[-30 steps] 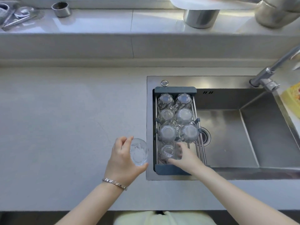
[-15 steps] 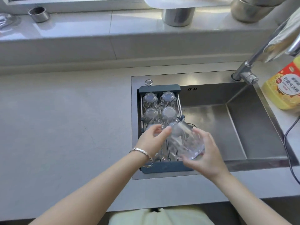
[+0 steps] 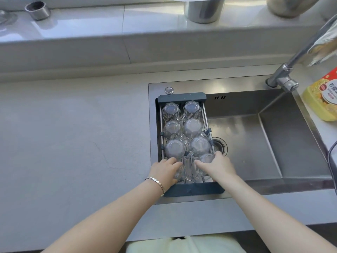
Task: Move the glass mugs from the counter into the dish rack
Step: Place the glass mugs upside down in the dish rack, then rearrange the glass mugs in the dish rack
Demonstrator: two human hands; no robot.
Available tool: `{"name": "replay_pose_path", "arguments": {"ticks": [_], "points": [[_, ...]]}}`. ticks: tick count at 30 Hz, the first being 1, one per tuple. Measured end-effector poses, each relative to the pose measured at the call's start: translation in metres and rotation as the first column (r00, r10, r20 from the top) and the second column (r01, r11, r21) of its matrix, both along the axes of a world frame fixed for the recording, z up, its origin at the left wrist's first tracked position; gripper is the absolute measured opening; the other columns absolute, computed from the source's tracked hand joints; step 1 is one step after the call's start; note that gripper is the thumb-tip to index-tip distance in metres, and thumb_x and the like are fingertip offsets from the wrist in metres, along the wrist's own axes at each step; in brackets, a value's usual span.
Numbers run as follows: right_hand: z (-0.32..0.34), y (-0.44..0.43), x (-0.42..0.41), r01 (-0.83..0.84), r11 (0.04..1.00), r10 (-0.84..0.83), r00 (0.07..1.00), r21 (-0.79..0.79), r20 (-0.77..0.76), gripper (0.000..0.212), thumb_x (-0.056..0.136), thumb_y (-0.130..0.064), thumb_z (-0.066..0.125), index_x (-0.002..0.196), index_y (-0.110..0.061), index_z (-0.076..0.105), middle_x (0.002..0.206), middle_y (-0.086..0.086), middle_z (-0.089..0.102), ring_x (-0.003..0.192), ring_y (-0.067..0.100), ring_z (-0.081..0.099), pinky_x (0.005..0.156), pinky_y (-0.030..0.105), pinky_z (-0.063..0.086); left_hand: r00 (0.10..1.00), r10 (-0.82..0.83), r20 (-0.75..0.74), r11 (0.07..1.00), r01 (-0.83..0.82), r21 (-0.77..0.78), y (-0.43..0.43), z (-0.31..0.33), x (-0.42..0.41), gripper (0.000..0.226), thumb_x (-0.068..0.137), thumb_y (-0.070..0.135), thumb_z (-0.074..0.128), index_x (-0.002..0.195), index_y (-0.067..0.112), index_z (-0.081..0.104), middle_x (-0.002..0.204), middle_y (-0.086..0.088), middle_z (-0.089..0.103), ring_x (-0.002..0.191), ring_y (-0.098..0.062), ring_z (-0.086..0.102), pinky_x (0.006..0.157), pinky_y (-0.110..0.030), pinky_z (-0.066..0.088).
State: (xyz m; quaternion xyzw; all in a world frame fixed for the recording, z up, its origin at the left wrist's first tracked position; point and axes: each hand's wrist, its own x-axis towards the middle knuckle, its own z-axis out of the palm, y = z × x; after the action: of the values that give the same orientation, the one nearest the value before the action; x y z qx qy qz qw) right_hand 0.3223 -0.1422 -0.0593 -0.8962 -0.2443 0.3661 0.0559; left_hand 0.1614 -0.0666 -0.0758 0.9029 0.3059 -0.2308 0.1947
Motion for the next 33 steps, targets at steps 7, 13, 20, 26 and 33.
{"name": "replay_pose_path", "arguments": {"ticks": [7, 13, 20, 26, 33], "points": [[-0.006, 0.006, -0.006, -0.111, 0.990, 0.124, 0.980, -0.087, 0.159, 0.077, 0.074, -0.067, 0.056, 0.119, -0.004, 0.050, 0.126, 0.016, 0.048, 0.106, 0.036, 0.059, 0.078, 0.035, 0.050, 0.999, -0.047, 0.003, 0.999, 0.047, -0.002, 0.005, -0.001, 0.002, 0.057, 0.088, 0.027, 0.060, 0.140, 0.024, 0.036, 0.141, -0.002, 0.042, 0.122, -0.026, 0.048, 0.096, -0.039, 0.045], [-0.007, -0.007, -0.010, -0.097, 0.995, 0.088, 0.970, 0.028, 0.228, 0.078, 0.072, -0.066, 0.058, 0.122, -0.007, 0.047, 0.125, 0.013, 0.045, 0.102, 0.038, 0.061, 0.081, 0.039, 0.049, 0.991, -0.132, 0.013, 0.991, 0.132, -0.012, 0.012, -0.003, 0.002, 0.056, 0.089, 0.019, 0.058, 0.140, 0.023, 0.036, 0.142, -0.005, 0.042, 0.120, -0.028, 0.049, 0.096, -0.039, 0.045], [-0.015, -0.005, -0.020, 0.091, 0.994, -0.104, 0.968, 0.066, 0.230, 0.077, 0.076, -0.065, 0.055, 0.121, -0.003, 0.046, 0.122, 0.015, 0.046, 0.100, 0.038, 0.061, 0.076, 0.038, 0.048, 0.995, -0.094, 0.033, 0.996, 0.094, -0.008, 0.009, -0.002, 0.001, 0.056, 0.089, 0.018, 0.058, 0.140, 0.024, 0.037, 0.143, -0.003, 0.041, 0.121, -0.027, 0.047, 0.095, -0.039, 0.047], [-0.017, -0.007, -0.029, 0.121, 0.989, -0.136, 0.966, 0.080, 0.220, 0.076, 0.077, -0.062, 0.055, 0.126, -0.005, 0.041, 0.123, 0.016, 0.045, 0.099, 0.038, 0.061, 0.077, 0.039, 0.049, 0.993, -0.112, 0.025, 0.993, 0.113, -0.029, 0.010, 0.002, 0.000, 0.056, 0.089, 0.020, 0.057, 0.141, 0.024, 0.035, 0.144, -0.002, 0.039, 0.123, -0.026, 0.045, 0.096, -0.038, 0.047], [-0.016, -0.018, -0.020, -0.182, 0.983, 0.184, 0.979, -0.025, 0.093, 0.077, 0.082, -0.057, 0.053, 0.144, -0.021, 0.024, 0.134, 0.015, 0.035, 0.110, 0.036, 0.056, 0.086, 0.037, 0.047, 0.990, -0.138, 0.023, 0.989, 0.139, -0.052, 0.016, 0.005, 0.001, 0.057, 0.090, 0.023, 0.057, 0.142, 0.027, 0.035, 0.146, 0.001, 0.037, 0.123, -0.024, 0.044, 0.094, -0.037, 0.049]]}}
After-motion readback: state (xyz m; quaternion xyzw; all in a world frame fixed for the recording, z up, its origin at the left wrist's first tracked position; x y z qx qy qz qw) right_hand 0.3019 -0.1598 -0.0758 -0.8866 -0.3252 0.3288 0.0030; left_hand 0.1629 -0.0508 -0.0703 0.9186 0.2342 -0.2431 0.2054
